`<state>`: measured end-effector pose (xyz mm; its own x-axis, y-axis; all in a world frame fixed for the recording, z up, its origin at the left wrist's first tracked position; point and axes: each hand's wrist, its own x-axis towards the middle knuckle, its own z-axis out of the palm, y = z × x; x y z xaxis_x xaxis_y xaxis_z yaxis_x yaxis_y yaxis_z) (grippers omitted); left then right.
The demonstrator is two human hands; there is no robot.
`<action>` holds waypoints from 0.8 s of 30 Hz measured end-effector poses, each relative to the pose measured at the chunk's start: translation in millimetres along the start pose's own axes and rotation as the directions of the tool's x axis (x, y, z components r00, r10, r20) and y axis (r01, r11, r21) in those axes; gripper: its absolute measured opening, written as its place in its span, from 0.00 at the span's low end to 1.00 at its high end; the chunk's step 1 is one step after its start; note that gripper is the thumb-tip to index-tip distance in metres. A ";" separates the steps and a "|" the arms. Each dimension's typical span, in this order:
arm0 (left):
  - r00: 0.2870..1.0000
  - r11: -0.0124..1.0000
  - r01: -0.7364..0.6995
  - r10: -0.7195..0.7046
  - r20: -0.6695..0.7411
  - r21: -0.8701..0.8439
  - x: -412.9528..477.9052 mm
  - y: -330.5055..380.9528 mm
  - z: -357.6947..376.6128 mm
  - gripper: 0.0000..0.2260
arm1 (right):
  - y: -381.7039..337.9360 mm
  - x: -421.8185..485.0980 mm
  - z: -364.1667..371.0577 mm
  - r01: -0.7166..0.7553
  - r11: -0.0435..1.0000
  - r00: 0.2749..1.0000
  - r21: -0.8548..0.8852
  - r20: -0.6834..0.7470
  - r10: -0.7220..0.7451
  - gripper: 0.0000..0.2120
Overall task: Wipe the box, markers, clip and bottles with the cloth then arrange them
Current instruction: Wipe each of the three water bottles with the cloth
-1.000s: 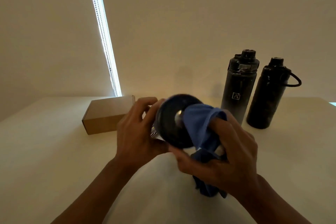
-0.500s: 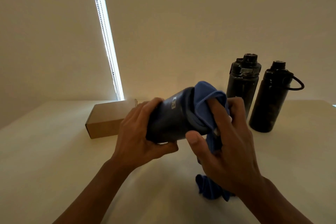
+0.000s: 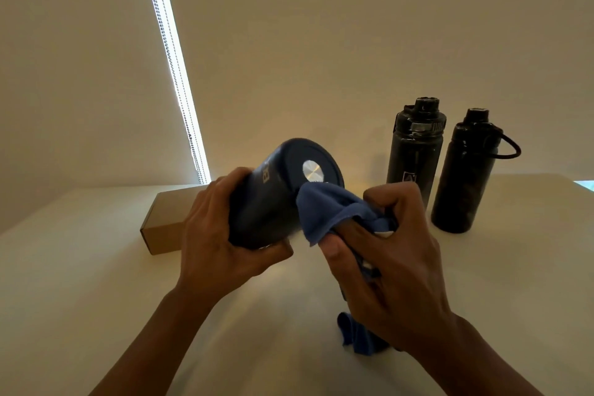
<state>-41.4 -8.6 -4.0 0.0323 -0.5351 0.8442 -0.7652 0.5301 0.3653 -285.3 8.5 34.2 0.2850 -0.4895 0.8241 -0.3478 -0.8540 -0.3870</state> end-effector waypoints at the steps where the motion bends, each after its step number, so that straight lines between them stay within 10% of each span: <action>1: 1.000 1.000 -0.013 0.013 -0.005 -0.005 0.8 0.6 -1.1 0.43 | 2.9 0.6 0.3 -0.001 0.999 1.000 -0.037 -0.029 0.000 0.16; 17: 0.985 0.957 -0.159 0.137 0.104 0.242 6.1 5.0 -6.4 0.43 | 30.2 3.3 -3.4 0.151 0.986 0.984 -0.075 -0.089 -0.157 0.12; 24: 0.975 0.929 -0.214 0.187 0.117 0.303 9.2 -8.6 -11.0 0.40 | 35.2 8.5 -6.8 -0.127 0.988 0.990 -0.089 -0.070 0.121 0.09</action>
<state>-27.4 -10.8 4.9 -0.1864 -0.4999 0.8458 -0.9122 0.4078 0.0400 -301.2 -24.5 30.4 0.1780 -0.5755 0.7982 -0.4595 -0.7659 -0.4497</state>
